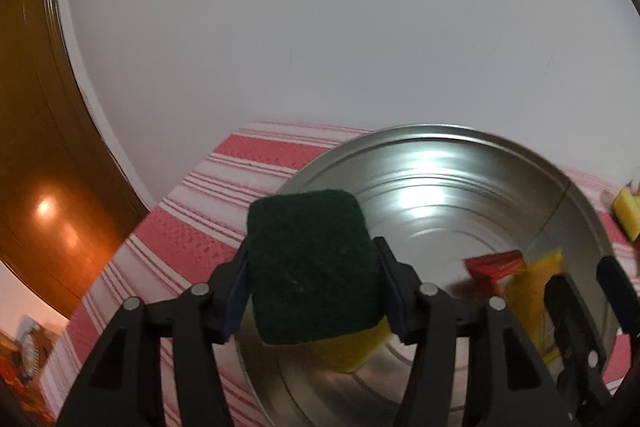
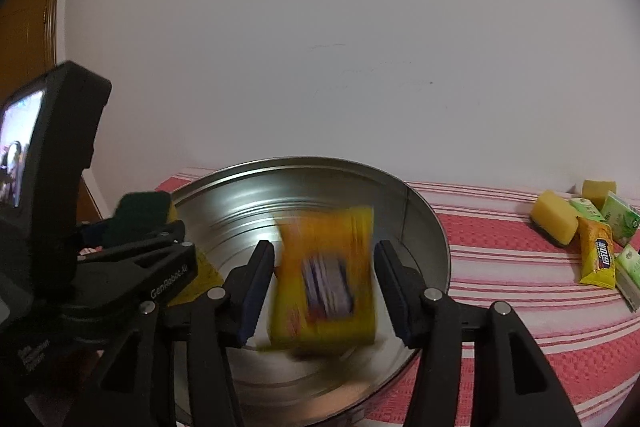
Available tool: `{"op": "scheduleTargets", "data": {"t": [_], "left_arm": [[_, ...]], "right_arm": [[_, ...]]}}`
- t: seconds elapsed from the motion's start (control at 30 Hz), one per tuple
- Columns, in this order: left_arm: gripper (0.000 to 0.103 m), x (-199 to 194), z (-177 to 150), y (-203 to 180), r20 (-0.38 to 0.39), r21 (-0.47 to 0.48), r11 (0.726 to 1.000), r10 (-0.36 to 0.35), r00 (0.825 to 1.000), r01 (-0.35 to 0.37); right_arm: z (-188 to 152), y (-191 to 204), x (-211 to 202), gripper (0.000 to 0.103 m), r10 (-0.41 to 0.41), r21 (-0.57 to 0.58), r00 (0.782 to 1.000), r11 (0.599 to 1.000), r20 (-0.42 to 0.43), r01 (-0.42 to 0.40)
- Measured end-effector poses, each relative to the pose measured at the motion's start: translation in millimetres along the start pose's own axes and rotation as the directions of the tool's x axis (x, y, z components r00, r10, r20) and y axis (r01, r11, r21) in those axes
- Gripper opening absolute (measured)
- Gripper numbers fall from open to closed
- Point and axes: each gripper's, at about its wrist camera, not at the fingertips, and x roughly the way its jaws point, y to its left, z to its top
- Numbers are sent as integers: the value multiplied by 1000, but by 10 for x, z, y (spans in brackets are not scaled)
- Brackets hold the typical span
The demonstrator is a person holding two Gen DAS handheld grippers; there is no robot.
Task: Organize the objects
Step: 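Release the green-pad sponge into the tin with the left gripper while the right drops the XiaoWei packet in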
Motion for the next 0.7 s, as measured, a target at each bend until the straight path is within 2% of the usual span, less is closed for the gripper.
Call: {"op": "scheduleTargets", "data": {"t": [0.03,0.13,0.27,0.33,0.57,0.7], "left_arm": [[67,-4,2,9,0,-11,1000,-7,1000,7],[75,-48,5,9,23,-28,999,-30,999,31],[87,-112,6,-5,67,-32,998,-55,996,58],[87,-162,11,-14,93,-38,996,-74,993,78],[88,-260,-6,-64,147,-42,992,-111,983,119],[88,-297,-25,-79,170,-60,987,-135,976,147]], "right_arm": [[-5,-7,-18,61,0,7,1000,1000,6,0],[-13,-167,-24,65,1,21,998,1000,58,-2],[-2,-246,-190,81,-95,17,977,995,188,93],[1,-262,-245,82,-121,21,969,993,218,119],[-2,-396,-242,82,-205,42,954,979,218,201],[-5,-487,-249,82,-268,37,934,963,236,267]]}}
